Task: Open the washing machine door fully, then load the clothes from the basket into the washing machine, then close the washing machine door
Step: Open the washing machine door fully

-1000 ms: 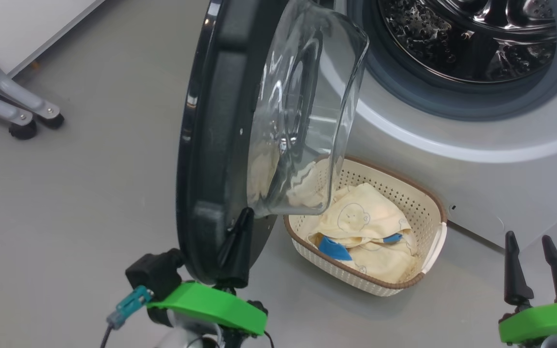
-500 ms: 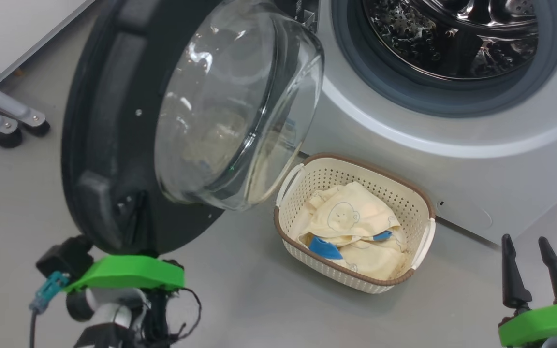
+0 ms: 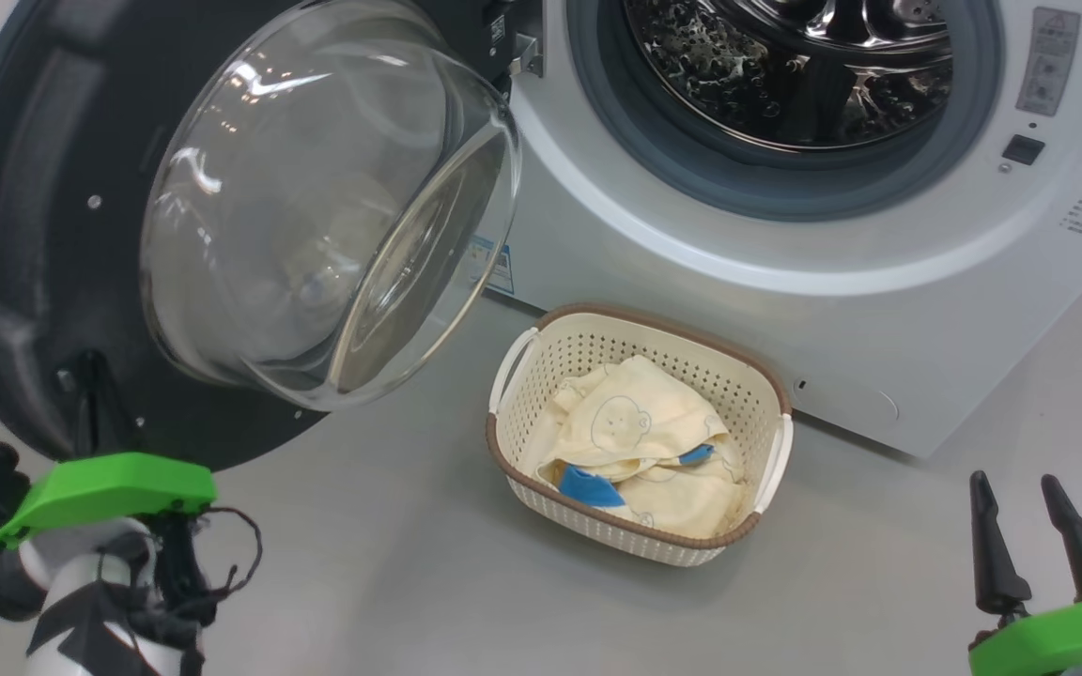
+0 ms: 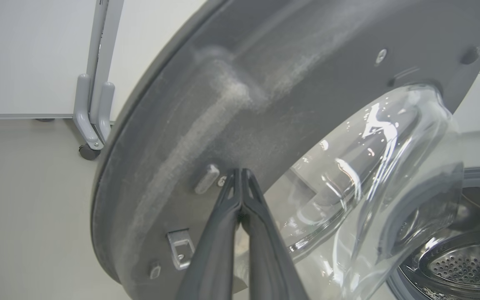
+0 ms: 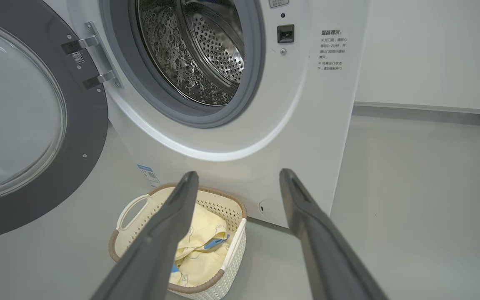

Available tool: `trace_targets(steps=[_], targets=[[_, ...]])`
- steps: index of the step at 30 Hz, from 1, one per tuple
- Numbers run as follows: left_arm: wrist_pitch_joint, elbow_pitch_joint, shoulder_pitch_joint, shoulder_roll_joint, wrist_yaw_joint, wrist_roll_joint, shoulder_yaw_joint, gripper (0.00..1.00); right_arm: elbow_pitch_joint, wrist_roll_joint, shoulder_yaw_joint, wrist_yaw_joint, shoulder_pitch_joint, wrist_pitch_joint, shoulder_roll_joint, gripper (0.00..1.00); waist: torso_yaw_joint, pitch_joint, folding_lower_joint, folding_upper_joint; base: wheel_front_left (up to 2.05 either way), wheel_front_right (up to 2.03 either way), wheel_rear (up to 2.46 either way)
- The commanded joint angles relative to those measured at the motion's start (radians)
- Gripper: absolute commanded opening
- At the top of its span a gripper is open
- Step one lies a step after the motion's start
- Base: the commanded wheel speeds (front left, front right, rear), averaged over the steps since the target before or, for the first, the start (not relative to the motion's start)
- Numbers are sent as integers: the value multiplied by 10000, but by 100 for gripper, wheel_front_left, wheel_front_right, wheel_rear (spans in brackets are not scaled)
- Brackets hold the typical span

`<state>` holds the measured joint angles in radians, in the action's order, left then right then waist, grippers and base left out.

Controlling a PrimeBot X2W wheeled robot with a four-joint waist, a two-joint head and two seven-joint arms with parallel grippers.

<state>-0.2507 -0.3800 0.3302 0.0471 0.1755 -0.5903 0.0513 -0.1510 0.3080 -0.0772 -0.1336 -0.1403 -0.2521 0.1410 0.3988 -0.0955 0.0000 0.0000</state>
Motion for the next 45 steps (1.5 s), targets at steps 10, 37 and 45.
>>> trace_targets(steps=[10,37,45], targets=[[-110,-1356,1761,447,-1019,1403,2496,0,274,91,185,29,171,-97,455,100,-798,-227,0,0,0,0,0],[-110,-1518,2335,123,-2057,3492,4295,0,153,99,84,29,291,-97,139,100,-735,-54,0,0,0,0,0],[-110,136,1534,36,-1943,2461,3011,0,169,100,46,29,263,-97,69,100,-634,4,0,0,0,0,0]])
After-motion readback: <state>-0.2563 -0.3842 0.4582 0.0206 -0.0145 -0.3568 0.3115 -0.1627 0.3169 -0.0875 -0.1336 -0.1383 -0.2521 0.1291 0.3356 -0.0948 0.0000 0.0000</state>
